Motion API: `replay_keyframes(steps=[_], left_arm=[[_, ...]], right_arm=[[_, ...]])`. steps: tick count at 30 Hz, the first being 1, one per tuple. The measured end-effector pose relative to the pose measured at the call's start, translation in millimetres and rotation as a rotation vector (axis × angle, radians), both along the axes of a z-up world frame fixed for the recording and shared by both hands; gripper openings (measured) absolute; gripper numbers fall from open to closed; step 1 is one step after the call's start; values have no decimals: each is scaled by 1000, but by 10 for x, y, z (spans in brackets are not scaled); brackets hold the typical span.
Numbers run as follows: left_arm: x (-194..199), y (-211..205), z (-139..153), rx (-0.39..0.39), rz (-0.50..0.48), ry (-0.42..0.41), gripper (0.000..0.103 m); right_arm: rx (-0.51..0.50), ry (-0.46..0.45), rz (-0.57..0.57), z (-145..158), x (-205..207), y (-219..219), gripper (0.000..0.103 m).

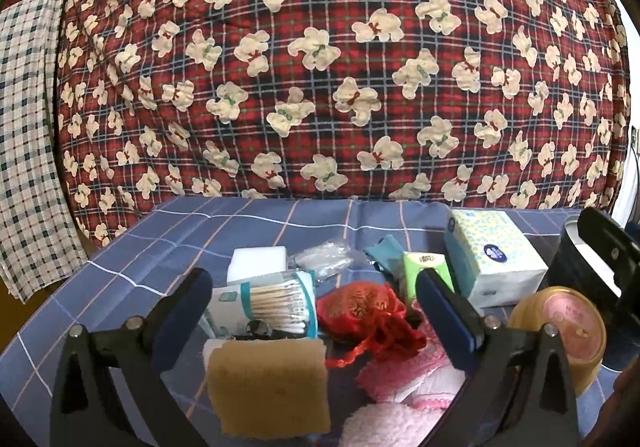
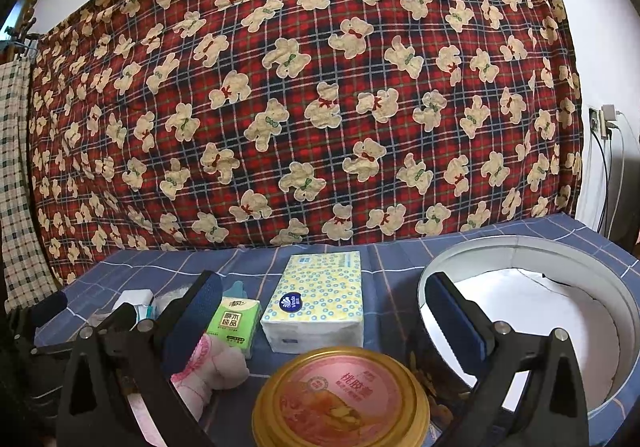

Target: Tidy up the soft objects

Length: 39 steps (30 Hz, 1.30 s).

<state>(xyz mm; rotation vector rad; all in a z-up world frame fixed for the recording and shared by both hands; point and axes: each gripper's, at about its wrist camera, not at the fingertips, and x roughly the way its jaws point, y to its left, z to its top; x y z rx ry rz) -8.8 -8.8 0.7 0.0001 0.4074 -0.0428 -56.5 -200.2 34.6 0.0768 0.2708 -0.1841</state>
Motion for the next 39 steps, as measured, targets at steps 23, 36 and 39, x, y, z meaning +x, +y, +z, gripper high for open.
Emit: replay_keyframes(steps=[23, 36, 39], left_arm=[[8, 12, -14, 0, 1, 4, 103], [-221, 190, -76, -36, 39, 7, 103], [-277, 218, -51, -34, 41, 13, 103]], right_arm=[[-15, 7, 24, -8, 14, 73, 103], [-55, 54, 57, -38, 59, 174, 103], [-63, 72, 64, -56, 84, 196, 103]])
